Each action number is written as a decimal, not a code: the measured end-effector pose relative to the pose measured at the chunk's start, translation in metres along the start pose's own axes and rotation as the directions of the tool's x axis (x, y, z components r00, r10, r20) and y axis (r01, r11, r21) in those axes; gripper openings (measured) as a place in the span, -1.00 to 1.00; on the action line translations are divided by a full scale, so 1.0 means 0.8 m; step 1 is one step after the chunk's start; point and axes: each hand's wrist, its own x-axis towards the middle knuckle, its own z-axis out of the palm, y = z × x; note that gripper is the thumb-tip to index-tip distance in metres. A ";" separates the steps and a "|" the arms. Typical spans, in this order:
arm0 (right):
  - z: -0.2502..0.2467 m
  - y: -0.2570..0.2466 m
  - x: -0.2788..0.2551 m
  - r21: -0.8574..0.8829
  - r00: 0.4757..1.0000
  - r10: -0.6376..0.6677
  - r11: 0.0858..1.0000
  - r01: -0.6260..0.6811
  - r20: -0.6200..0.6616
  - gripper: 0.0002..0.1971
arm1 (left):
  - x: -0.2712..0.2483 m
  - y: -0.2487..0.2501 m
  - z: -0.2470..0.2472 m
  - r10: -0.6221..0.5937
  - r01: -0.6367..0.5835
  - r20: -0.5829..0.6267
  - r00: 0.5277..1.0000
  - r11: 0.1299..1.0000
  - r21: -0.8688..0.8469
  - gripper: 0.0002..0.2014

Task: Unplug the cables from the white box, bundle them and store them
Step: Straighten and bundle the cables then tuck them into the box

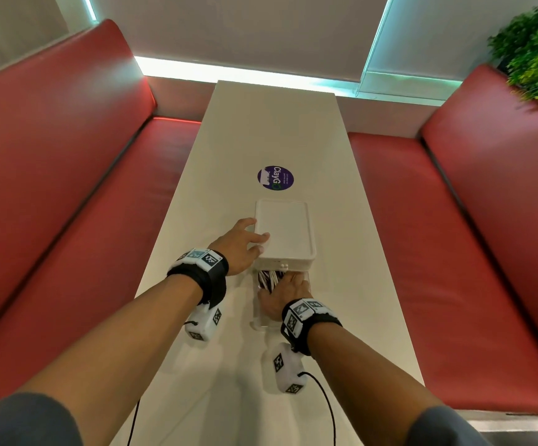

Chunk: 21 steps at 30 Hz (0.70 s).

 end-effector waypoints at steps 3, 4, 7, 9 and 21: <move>-0.005 0.003 -0.002 0.029 0.999 -0.044 0.999 0.044 -0.003 -0.05 | 0.001 -0.001 0.000 0.002 -0.002 0.006 1.000 1.000 0.022 -0.59; -0.008 0.005 -0.003 0.026 0.997 -0.072 0.997 0.072 0.011 -0.09 | 0.001 -0.002 0.000 0.001 -0.001 0.007 1.000 1.000 0.030 -0.59; -0.017 0.013 -0.001 0.001 0.985 -0.144 0.990 0.144 0.096 -0.28 | 0.003 -0.003 -0.001 0.002 -0.002 0.009 1.000 0.998 0.055 -0.59; -0.021 0.020 0.000 -0.114 0.975 -0.172 0.975 0.189 0.142 -0.34 | 0.005 -0.002 -0.002 0.007 -0.008 0.010 1.000 0.997 0.083 -0.58; -0.073 0.065 -0.015 -0.218 0.932 -0.361 0.912 0.349 -0.020 -0.64 | 0.003 0.004 -0.003 -0.007 0.007 -0.005 1.000 0.988 0.157 -0.59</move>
